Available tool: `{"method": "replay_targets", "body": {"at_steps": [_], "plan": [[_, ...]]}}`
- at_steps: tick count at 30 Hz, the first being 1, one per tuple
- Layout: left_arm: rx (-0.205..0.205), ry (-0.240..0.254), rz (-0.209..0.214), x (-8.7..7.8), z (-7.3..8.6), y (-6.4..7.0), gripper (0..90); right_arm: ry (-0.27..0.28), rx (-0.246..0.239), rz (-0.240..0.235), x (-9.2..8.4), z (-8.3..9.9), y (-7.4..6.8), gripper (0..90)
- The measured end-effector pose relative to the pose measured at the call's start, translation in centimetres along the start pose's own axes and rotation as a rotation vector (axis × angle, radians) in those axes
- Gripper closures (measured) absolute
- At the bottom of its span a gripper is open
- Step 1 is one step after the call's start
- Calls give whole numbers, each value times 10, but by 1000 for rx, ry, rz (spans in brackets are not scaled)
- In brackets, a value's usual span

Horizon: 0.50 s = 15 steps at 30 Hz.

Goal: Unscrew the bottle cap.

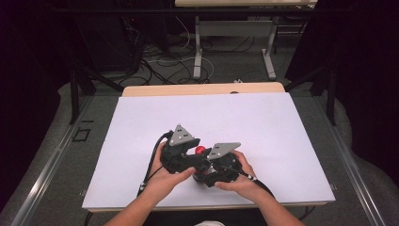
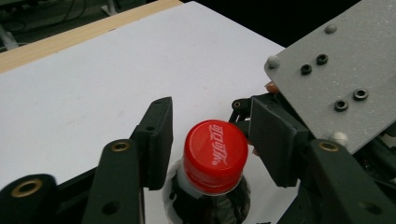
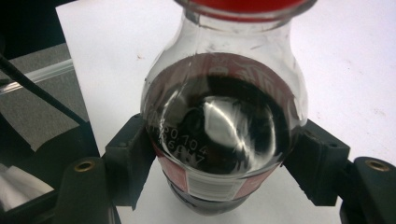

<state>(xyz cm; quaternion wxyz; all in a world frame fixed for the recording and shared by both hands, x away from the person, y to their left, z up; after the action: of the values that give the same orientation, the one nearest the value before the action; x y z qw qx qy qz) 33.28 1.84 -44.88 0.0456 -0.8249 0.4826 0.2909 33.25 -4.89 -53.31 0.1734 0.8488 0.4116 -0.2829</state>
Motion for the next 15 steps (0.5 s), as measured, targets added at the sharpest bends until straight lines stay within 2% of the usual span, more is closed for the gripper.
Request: {"method": "replay_targets", "body": {"at_steps": [1,3,5,7,9,10,11,15], "plan": [[-7,3,6,-2,-1,-1,483,-1,-1,-3,0,0,0,297],[6,1,19,-8,-1,-3,469,-3,-3,-14,-1,0,0,297],[12,-10,51,-14,-2,-4,466,-5,-9,-21,-1,0,0,297],[38,-35,95,-18,0,-3,465,-10,-5,-37,-2,0,-1,297],[74,-52,124,-20,0,-3,474,4,-26,-44,-1,0,-1,297],[92,-64,154,-20,1,-3,487,-1,-23,-50,-2,0,-2,297],[99,-59,170,-19,1,-3,496,4,-25,-57,-2,0,-4,297],[149,-92,260,-16,3,-3,548,9,-52,-79,-3,0,-7,297]]}}
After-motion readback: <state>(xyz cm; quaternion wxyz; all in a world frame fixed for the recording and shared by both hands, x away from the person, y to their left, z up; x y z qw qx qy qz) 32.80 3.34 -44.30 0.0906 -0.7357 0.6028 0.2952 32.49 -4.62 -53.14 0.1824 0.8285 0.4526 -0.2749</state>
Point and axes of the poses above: each handheld gripper's, and its own axes: x roughly forward along the jaws, z roughly out of its underside, y roughly to its right, the point moved 8 cm from there along x, roughly forward along the jaws, and after that the axes turned 10 degrees about z, right-handed, at the moved point
